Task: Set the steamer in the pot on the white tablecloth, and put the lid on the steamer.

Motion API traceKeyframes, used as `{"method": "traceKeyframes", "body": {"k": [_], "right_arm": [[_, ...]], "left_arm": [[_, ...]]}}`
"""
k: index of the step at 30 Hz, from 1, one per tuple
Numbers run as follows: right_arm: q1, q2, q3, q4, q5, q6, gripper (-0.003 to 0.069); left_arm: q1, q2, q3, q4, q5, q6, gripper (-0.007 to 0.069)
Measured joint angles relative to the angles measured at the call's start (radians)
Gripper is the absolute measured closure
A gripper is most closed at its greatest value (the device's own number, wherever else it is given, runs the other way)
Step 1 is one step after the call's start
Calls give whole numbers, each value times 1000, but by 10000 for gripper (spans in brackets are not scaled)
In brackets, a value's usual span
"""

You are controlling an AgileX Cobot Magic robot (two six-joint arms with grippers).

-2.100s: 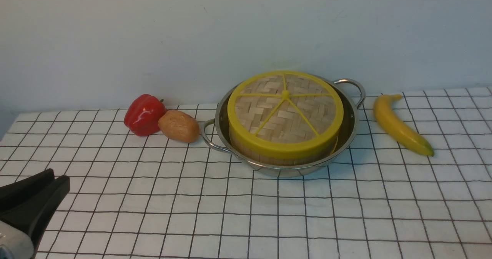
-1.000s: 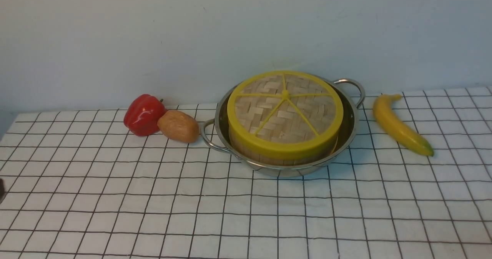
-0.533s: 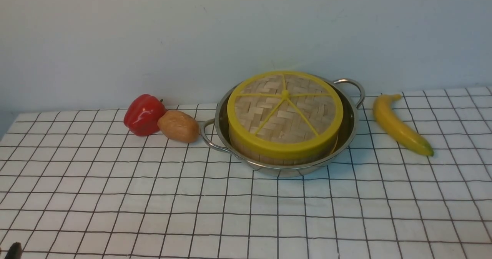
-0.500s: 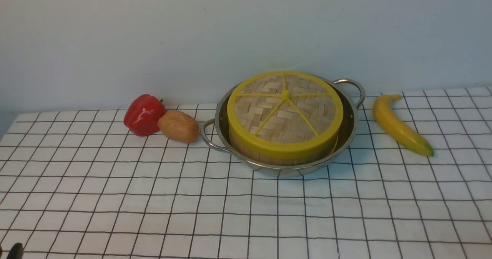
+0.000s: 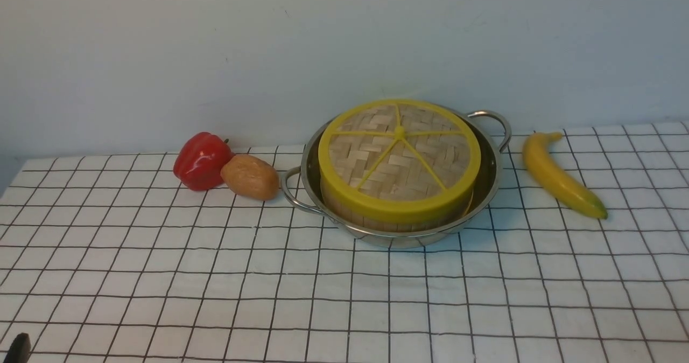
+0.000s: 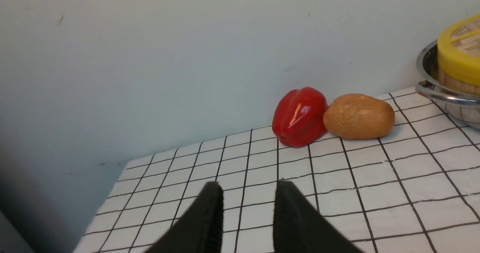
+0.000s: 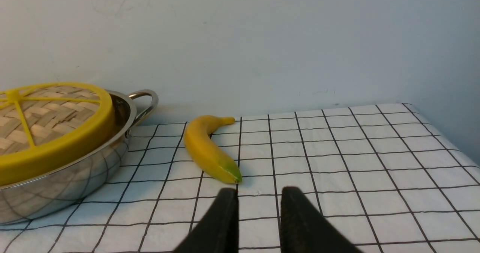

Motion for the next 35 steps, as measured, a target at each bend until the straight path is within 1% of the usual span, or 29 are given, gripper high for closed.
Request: {"method": "traceKeyframes", "body": {"k": [12, 22, 35], "right_arm": [[0, 0, 0, 0, 0, 0, 443], [0, 0, 0, 0, 0, 0, 424], [0, 0, 0, 0, 0, 0, 419]], "left_arm": [[0, 0, 0, 0, -1, 0, 434], [0, 0, 0, 0, -1, 0, 417], [0, 0, 0, 0, -2, 0, 394]]}}
